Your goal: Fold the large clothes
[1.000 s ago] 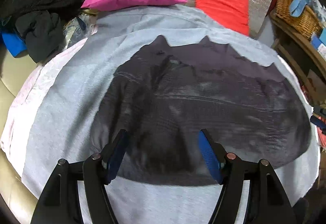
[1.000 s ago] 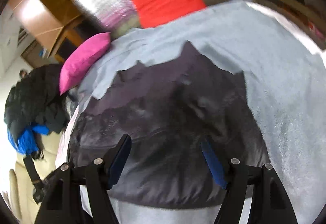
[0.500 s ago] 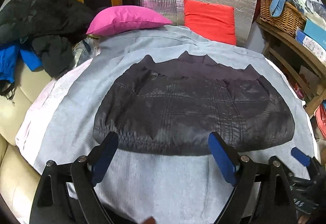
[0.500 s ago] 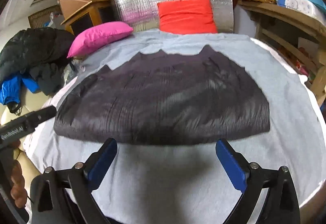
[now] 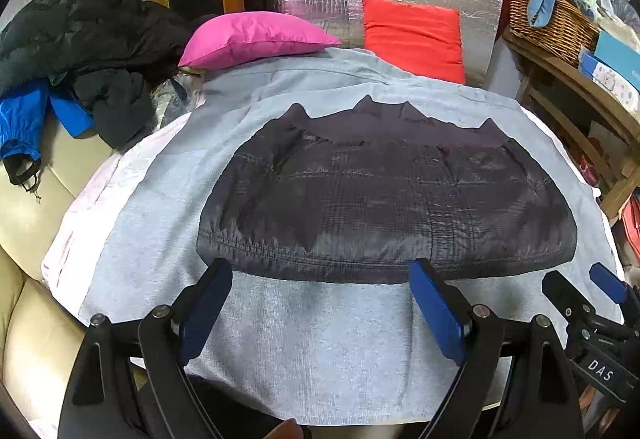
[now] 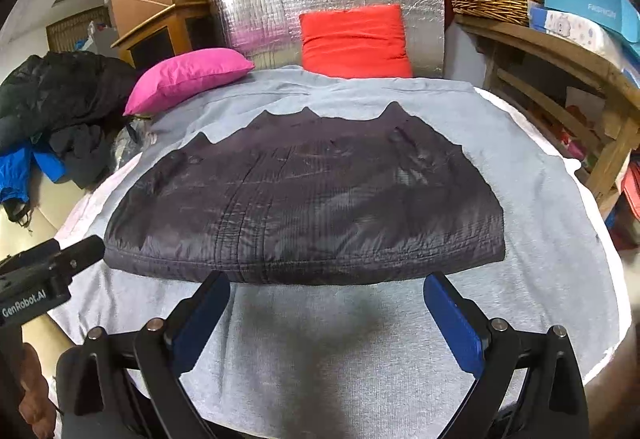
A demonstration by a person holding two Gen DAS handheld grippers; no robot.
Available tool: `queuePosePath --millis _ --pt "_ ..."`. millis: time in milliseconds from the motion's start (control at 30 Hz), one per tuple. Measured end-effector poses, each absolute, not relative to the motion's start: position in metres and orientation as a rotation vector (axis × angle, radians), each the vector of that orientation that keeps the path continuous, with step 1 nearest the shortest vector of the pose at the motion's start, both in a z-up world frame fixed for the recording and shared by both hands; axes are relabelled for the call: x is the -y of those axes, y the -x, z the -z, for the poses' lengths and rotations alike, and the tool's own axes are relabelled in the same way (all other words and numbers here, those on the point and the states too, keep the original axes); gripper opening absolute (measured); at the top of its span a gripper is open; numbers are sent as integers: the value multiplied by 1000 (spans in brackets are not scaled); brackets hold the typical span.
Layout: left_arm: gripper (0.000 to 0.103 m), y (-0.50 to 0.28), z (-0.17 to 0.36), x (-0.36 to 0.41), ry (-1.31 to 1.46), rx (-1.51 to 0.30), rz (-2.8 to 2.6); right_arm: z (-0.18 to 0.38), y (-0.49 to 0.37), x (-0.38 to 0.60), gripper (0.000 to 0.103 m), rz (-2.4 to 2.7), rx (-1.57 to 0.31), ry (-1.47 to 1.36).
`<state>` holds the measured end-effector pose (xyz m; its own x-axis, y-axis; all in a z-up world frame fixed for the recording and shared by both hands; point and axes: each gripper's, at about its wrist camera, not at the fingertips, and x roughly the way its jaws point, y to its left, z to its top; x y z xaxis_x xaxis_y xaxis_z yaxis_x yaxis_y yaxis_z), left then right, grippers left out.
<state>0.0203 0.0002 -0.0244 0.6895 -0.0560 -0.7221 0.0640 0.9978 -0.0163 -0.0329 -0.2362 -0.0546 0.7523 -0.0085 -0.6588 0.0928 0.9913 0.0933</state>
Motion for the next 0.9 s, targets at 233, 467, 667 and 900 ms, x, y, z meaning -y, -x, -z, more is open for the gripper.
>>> queuePosePath --millis 233,467,667,900 --pt "99 -14 18 -1 11 -789 90 49 34 232 99 75 -713 -98" --pt "99 -10 13 -1 30 -770 108 47 35 227 99 77 -717 -73" --pt "99 -10 11 -2 29 -759 81 44 35 226 99 86 -716 -70" --pt "99 -9 11 -3 31 -754 79 42 36 223 99 92 -716 -59"
